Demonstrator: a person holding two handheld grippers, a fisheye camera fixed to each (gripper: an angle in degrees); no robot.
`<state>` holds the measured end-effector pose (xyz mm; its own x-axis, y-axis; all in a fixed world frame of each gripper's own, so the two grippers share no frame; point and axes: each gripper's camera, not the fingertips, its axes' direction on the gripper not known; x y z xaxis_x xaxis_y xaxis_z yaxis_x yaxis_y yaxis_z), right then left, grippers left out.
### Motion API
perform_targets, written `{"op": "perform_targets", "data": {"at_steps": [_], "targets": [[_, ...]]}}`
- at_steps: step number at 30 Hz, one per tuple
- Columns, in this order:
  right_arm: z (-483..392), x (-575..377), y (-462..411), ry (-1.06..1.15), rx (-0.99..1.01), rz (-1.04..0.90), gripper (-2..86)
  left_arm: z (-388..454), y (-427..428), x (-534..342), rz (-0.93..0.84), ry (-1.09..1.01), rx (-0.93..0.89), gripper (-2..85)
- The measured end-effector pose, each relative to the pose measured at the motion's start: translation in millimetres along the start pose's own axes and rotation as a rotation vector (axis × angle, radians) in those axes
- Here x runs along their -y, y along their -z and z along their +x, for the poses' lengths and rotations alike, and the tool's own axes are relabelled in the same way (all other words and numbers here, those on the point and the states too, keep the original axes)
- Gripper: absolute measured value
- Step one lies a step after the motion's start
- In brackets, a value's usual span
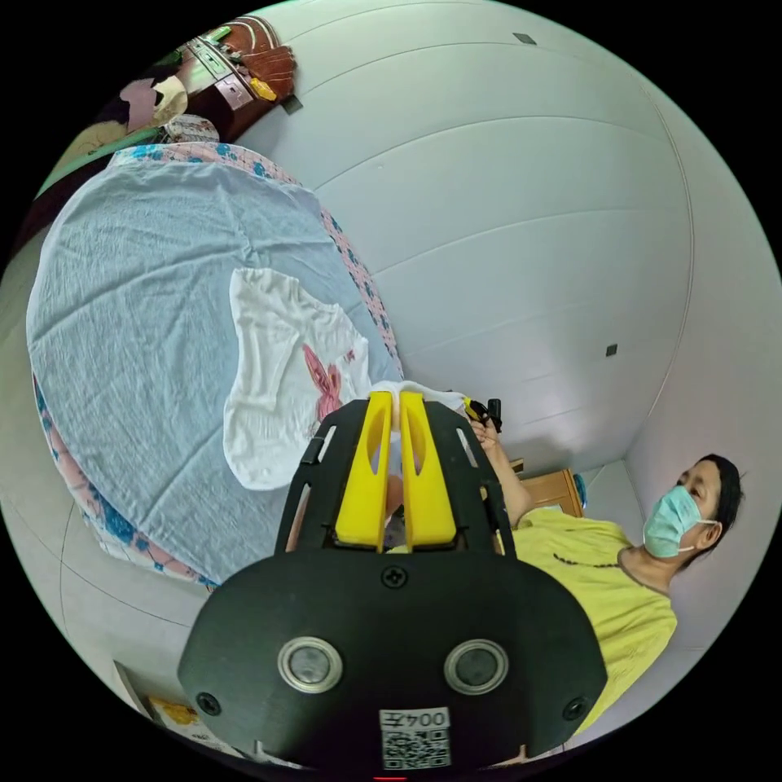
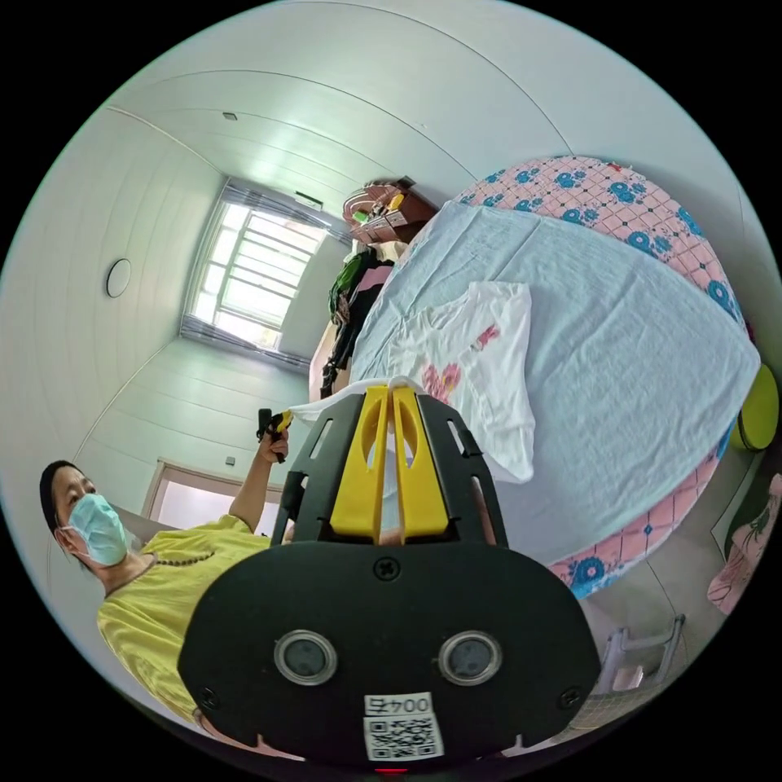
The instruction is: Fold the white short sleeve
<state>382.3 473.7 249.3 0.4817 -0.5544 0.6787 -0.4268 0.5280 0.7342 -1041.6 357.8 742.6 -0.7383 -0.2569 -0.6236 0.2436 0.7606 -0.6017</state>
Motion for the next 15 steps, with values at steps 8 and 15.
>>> {"op": "perform_targets", "data": {"at_steps": [8, 15], "targets": [[97, 151, -61, -0.125, -0.004, -0.052, -0.6, -70, -43, 134, 0.034, 0.132, 0.092, 1.8], [211, 230, -124, -0.251, -0.002, -0.092, -0.6, -153, -98, 208, 0.010, 0.254, 0.163, 1.8]]}}
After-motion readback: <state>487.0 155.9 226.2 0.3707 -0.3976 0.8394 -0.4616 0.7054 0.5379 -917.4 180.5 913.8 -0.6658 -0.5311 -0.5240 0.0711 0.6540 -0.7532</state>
